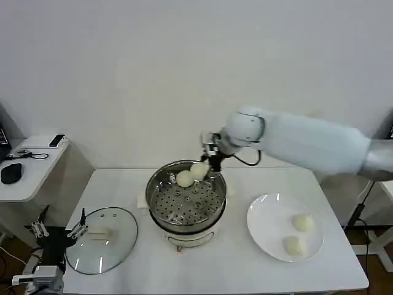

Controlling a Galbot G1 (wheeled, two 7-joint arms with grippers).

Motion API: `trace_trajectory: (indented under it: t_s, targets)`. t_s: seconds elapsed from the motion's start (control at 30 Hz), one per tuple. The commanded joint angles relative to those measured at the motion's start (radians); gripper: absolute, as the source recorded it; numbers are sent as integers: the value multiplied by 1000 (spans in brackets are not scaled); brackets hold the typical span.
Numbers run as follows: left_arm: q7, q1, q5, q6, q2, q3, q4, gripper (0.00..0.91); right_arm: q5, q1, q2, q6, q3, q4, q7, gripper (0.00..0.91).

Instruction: Take steamed baozi put them in steamer then cover it.

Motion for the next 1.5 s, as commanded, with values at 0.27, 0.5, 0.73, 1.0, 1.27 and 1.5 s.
trace_trajectory:
  t_s: [0.27,0.5,0.73,1.0,1.27,1.5]
  targets:
    - [0,-3,-2,-3,-4,-11,-4,907,106,-102,272,-122,-18,-200,69,655]
    - [0,-4,-2,-5,-4,-13,-7,907,100,-132,292,-127,-13,-235,72,645]
    - [0,-2,-2,-7,-3,-17,-5,907,95,-143,301,-129,-10,-243,74,655]
    - [0,0,-2,-7,-6,-18,-13,907,96,-140,292,-137,-9,-229,66,907]
    - [0,3,-2,-8,-7,-20,-14,907,97,-49,189,-126,-25,-107,59,907]
    - [2,-2,-10,-4,-8,-10,-14,907,10,58,6,-38,-22,35,3,907]
